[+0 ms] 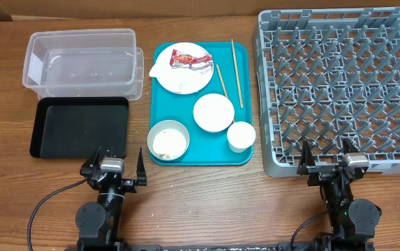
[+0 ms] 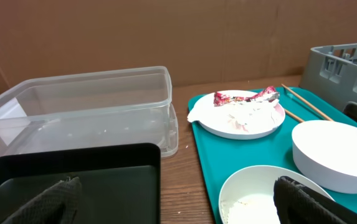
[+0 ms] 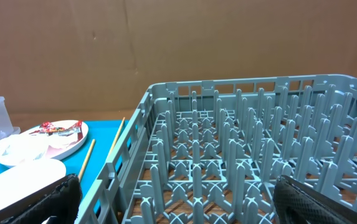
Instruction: Sort waste into correct bins and load items into the dishwasher
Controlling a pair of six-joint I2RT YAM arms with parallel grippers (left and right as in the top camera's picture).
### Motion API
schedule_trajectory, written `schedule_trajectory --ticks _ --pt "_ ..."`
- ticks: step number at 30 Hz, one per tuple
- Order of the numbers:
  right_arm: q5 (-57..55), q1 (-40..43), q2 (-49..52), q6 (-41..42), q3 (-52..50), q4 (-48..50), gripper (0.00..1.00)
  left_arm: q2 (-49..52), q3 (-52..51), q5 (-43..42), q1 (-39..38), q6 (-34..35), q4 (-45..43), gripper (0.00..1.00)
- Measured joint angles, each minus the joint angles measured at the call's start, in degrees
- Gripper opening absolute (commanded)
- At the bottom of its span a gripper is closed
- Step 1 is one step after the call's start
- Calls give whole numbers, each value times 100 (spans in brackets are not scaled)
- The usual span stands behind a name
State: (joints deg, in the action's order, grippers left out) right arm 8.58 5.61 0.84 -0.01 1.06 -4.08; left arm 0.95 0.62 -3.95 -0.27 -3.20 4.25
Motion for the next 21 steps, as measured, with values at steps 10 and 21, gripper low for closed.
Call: schedule_trajectory --ticks 10,21 --pt "-94 -2 0 -4 0 24 100 0 0 -2 0 0 0 100" --pt "-114 -2 0 0 0 26 100 0 0 -7 0 0 0 100"
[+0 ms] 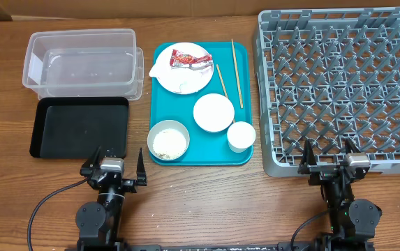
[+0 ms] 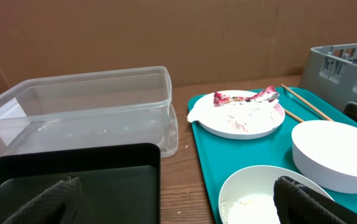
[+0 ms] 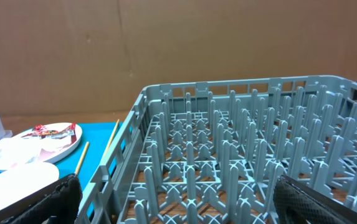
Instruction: Sort waste into correct bins and load items into the dishwasher
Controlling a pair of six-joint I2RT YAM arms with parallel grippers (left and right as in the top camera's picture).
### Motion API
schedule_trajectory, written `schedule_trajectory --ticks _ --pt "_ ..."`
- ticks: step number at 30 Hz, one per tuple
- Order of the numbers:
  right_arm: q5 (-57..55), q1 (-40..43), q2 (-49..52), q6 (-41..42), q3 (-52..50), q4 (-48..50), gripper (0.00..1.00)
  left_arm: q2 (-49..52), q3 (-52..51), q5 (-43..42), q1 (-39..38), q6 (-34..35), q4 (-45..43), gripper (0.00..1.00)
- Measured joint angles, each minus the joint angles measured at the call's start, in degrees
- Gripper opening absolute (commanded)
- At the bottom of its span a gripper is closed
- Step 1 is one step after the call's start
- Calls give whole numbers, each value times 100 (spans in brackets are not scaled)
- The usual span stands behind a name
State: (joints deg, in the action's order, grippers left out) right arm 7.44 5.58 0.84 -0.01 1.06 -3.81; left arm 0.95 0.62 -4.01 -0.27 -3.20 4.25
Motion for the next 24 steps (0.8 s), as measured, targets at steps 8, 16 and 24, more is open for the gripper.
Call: schedule_trajectory --ticks 8,16,24 --pt "748 2 0 0 0 258 100 0 -4 -83 0 238 -332 100" --pt "999 0 24 2 492 -339 100 424 671 -568 0 367 -168 100" --pt "1172 0 977 2 2055 -673 100 2621 3040 -828 0 302 1062 100"
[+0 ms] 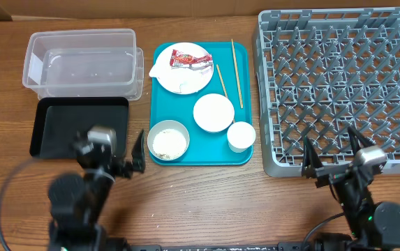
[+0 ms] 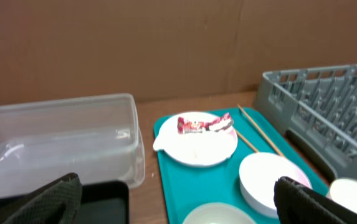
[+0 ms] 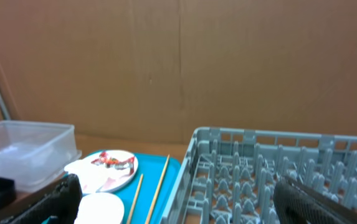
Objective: Sort waste into correct bins and load items into the dishwasher
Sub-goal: 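Reach the left gripper to the plate and grasp the red wrapper and tissue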
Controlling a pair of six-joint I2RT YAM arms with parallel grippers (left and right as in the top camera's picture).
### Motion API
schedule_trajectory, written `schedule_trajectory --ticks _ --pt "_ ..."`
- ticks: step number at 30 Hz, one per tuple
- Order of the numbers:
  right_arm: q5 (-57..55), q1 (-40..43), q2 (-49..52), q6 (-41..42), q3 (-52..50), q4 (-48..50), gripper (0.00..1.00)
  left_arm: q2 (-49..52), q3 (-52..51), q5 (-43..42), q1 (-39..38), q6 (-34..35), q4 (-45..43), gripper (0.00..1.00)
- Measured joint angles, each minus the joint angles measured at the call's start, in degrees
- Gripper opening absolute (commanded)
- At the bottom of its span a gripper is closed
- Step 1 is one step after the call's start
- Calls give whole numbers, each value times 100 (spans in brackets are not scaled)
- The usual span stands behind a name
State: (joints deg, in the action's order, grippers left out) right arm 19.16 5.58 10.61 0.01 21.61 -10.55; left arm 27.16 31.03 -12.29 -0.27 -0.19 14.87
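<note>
A teal tray (image 1: 203, 150) holds a white plate (image 1: 181, 78) with a red wrapper (image 1: 190, 59) and crumpled napkin, a white bowl (image 1: 213, 111), a small white cup (image 1: 241, 136), a bowl with white residue (image 1: 168, 141) and two chopsticks (image 1: 236, 63). The grey dish rack (image 1: 339, 84) stands to the right. My left gripper (image 1: 110, 156) is open and empty, near the tray's front left corner. Its wrist view shows the plate (image 2: 197, 140) and wrapper (image 2: 203, 123) ahead. Open and empty too, my right gripper (image 1: 331, 159) hovers at the rack's front edge.
A clear plastic bin (image 1: 84, 63) stands at the back left, with a flat black tray (image 1: 81, 125) just in front of it. Brown cardboard walls the far side. Bare wooden table runs along the front.
Both arms have risen and come forward from their low poses at the front edge. Each wrist view now looks from higher up. Nothing on the table has moved.
At both earlier moments the two arms stayed low at the front edge with open jaws, the right wrist view shifting slightly. Now both are raised, the left by the black tray, the right by the rack's front edge. No object was touched.
</note>
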Motion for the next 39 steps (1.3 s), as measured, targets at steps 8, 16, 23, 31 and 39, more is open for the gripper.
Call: schedule_trajectory --ticks 8,16,23,31,39 --pt "37 0 2090 -15 2260 -1764 100 2975 3665 -59 -142 -168 2151 100" --pt "46 0 4415 -11 4682 -3893 100 6041 7305 341 -1080 -734 4409 100" --pt "269 0 5545 308 5104 -4227 100 8194 8535 647 -1368 -1344 4448 100" --pt "337 0 6341 433 5104 -4553 100 9783 8548 597 -1364 -2293 3504 100" --pt "341 0 6446 448 5104 -4642 100 10557 8555 562 -1401 -2533 2675 100"
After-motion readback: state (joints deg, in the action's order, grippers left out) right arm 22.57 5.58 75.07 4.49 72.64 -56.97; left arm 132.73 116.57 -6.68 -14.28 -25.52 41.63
